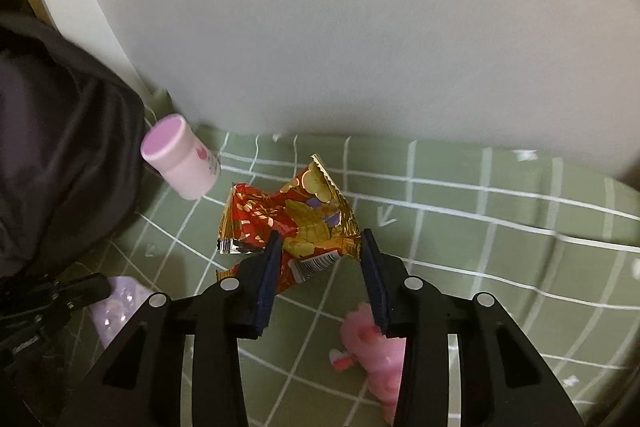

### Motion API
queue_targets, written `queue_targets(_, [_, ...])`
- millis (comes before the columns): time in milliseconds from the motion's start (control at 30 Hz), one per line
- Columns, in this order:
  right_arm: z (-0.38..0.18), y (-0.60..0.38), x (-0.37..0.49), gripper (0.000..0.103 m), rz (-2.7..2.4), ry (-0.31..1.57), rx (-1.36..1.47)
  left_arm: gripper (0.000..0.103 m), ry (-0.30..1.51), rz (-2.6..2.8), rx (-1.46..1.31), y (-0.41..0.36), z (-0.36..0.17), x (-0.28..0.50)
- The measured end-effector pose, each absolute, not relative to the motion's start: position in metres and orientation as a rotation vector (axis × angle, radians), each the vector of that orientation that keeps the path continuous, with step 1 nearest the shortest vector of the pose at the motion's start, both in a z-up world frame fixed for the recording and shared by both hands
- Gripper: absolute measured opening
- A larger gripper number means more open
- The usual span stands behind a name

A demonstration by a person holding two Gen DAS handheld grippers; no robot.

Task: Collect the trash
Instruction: 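Grasp the red-gold wrapper with the right tool while the left tool grasps the lilac candy pack, then carry the red-gold wrapper and lilac candy pack over the trash bag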

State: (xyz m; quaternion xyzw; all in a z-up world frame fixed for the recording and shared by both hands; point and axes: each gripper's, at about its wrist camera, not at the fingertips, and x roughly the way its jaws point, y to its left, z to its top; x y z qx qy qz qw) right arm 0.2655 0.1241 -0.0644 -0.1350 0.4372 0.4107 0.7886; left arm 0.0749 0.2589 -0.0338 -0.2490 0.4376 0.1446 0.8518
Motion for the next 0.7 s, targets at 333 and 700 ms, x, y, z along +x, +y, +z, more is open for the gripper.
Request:
queue_targets(333, [0.008,0.030,0.263,0.037,0.725,0.779,-0.224,0.002,0.807,0.155,-0.433,0.221,0.020,0.115])
queue_targets(700, [0.078,-0.123,0.249,0.037,0.380,0.614,-0.115,0.002,0.684,-0.165,-0.345,0.135,0.095,0.194])
